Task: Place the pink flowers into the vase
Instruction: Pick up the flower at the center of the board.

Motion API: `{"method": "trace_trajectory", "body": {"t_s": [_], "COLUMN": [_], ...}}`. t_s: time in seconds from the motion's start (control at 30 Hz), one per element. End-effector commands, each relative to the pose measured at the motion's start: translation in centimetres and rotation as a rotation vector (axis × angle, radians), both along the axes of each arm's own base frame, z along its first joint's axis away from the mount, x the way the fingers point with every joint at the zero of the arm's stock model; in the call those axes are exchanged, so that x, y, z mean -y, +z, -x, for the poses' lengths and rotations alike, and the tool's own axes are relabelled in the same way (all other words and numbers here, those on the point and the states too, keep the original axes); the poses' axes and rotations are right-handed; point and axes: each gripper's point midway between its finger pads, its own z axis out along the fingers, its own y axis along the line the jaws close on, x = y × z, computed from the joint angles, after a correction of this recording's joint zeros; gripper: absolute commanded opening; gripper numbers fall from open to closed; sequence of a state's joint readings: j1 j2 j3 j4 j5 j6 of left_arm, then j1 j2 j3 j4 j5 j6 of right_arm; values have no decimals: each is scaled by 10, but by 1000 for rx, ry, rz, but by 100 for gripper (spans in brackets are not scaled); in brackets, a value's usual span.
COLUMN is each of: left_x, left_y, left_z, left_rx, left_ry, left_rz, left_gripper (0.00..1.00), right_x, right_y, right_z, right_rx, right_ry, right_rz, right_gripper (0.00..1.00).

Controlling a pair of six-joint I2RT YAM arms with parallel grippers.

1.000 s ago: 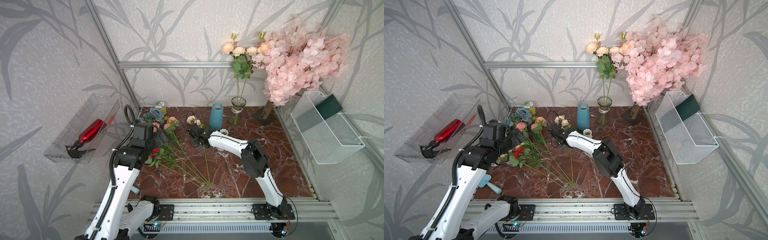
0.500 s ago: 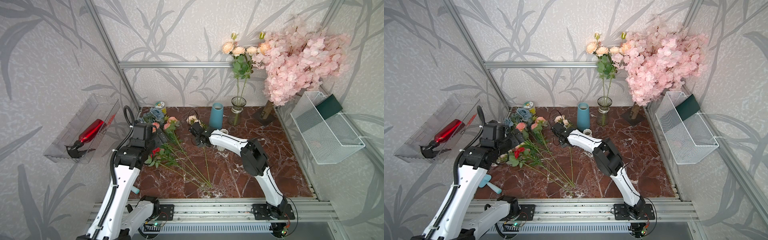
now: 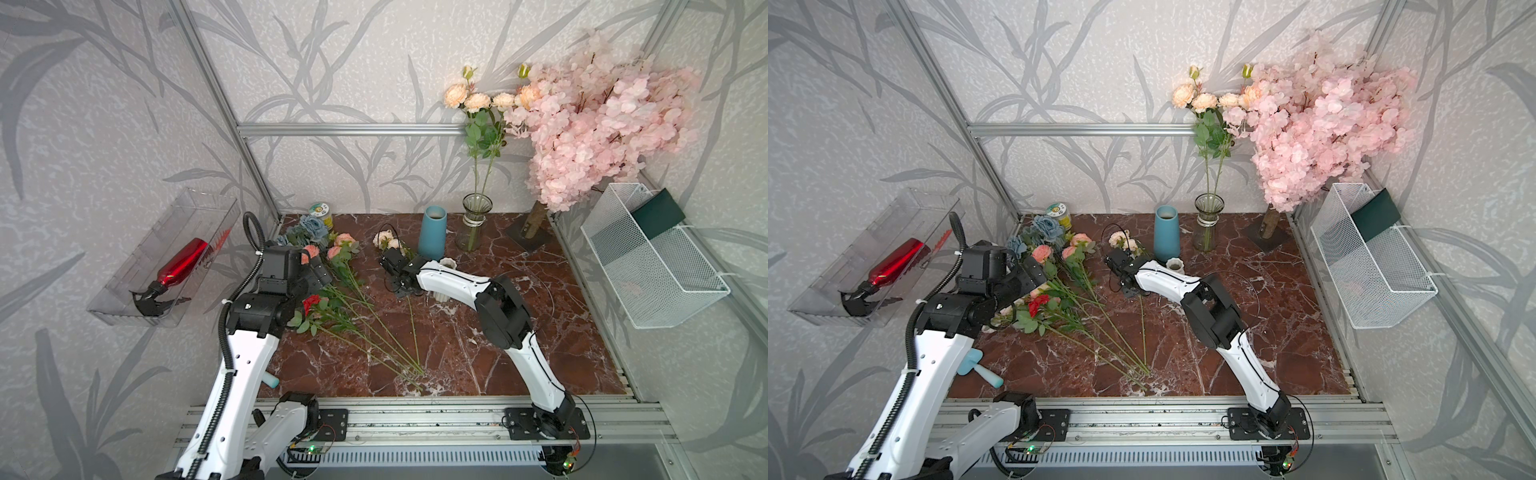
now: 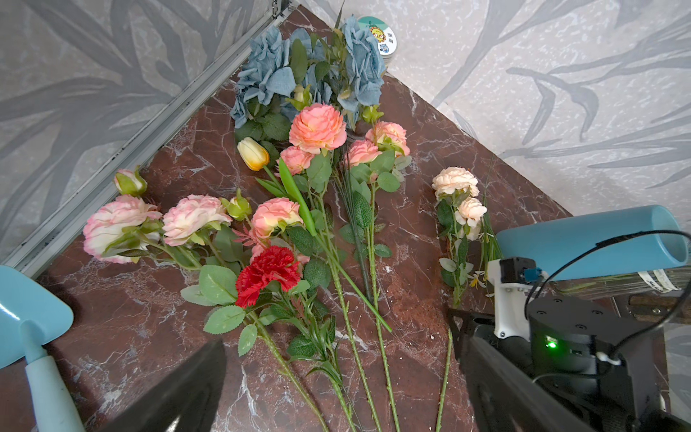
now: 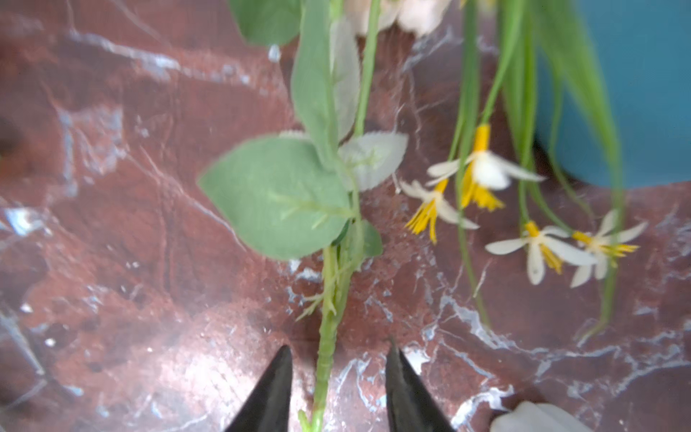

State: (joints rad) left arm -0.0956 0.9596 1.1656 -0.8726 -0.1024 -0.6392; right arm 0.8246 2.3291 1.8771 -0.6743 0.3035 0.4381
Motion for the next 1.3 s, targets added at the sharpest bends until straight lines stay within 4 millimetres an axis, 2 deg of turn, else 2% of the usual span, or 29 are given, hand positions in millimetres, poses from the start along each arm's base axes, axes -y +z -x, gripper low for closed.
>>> {"method": "trace_trajectory", "body": {"t_s": [0.0,0.2,0.7,0.8,1.07,1.27], "left_x": [0,0,-1,-2,-3,-3], "left_y": [-1,-3,-6,-7,-4,-5], "left_z": [-2,-2,0,0,2,2], "left_rx": [10,7,4,4,13,14], "left_ry": [-2,-1,5,7,17,24], "left_rz": [11,18,19,22,27,31], "left_gripper": [99,99,99,99,99,99], "right_x": [3,4,-9,-12,-13,-14], "right_y": [-2,-10,-6,-7,-9,-1], "right_z": [9,13,5,9,16,18], "right_rx": [-35,-54,-46,-66,-88,-79], "right_ry": [-12,-13,46,58,77,99], "right_rz": [-25,-22,-42,-60,-72,-76], "right_gripper": [36,32,28,22,15,4]}}
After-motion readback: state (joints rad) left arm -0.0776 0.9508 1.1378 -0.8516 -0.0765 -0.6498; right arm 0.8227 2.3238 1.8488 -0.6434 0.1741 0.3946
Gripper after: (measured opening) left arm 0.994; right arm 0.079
